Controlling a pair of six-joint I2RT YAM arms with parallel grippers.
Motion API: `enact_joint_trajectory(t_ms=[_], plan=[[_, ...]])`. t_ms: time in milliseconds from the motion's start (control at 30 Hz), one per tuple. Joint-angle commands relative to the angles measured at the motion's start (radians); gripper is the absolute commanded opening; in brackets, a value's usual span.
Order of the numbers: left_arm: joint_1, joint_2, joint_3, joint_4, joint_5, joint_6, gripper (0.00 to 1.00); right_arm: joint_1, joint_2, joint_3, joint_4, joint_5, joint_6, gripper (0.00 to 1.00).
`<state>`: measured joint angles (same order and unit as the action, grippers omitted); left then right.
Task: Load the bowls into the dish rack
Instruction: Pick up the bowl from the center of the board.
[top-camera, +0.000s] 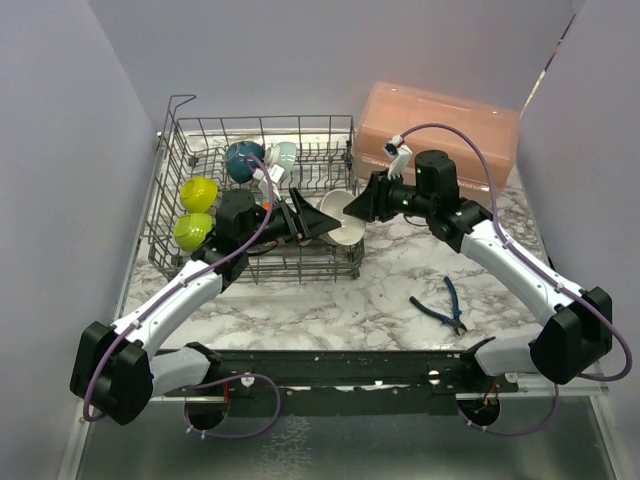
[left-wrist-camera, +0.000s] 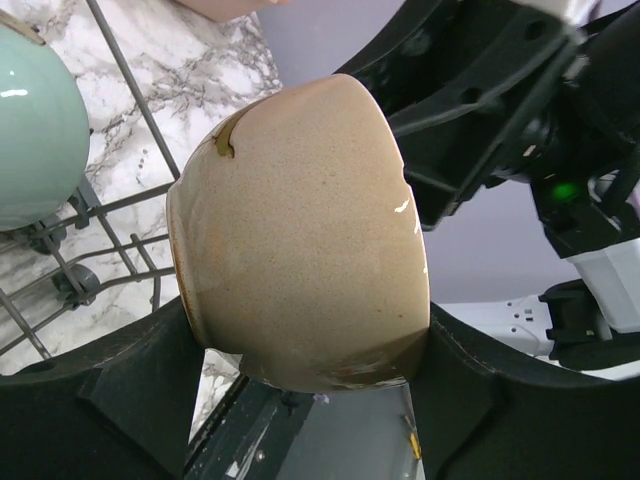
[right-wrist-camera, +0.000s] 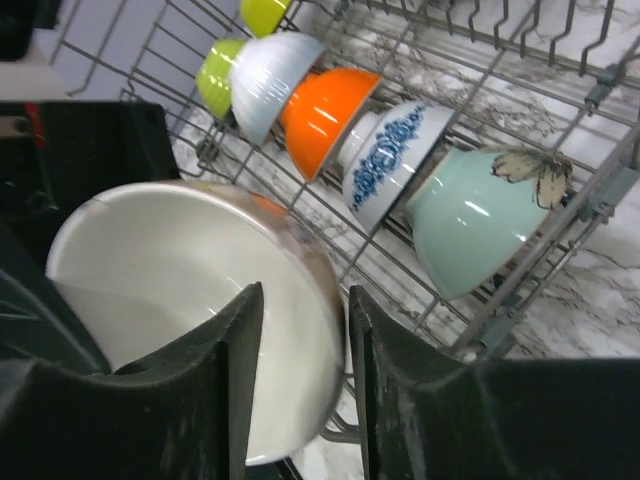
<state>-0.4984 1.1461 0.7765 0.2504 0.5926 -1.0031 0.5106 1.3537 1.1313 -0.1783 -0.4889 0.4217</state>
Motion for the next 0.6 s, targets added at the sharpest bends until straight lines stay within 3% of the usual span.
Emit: enact_joint_trajectory(t_ms=[0,133,233,400,567], plan=[[0.021,0.008,0.000,0.058,0.040,-0.006,0.00,0.005,0.009,0.060,0.008,-0.004,-0.016,0.50],[0.049,0.012,0.002,0.058,0.051,0.010,0.00,0.004,-0.006,0.040,-0.012,0.050,-0.032,0.76],[0.084,0.009,0.000,0.056,0.055,0.012,0.00,0.002,-0.028,0.012,-0.020,0.092,-0.037,0.89],[0.160,-0.008,0.007,0.014,0.050,0.052,0.00,-0.032,-0.035,-0.036,-0.038,0.109,-0.009,0.90],[0.222,-0.032,0.059,-0.098,0.020,0.146,0.00,-0.066,-0.007,-0.088,-0.058,0.105,0.019,0.84]])
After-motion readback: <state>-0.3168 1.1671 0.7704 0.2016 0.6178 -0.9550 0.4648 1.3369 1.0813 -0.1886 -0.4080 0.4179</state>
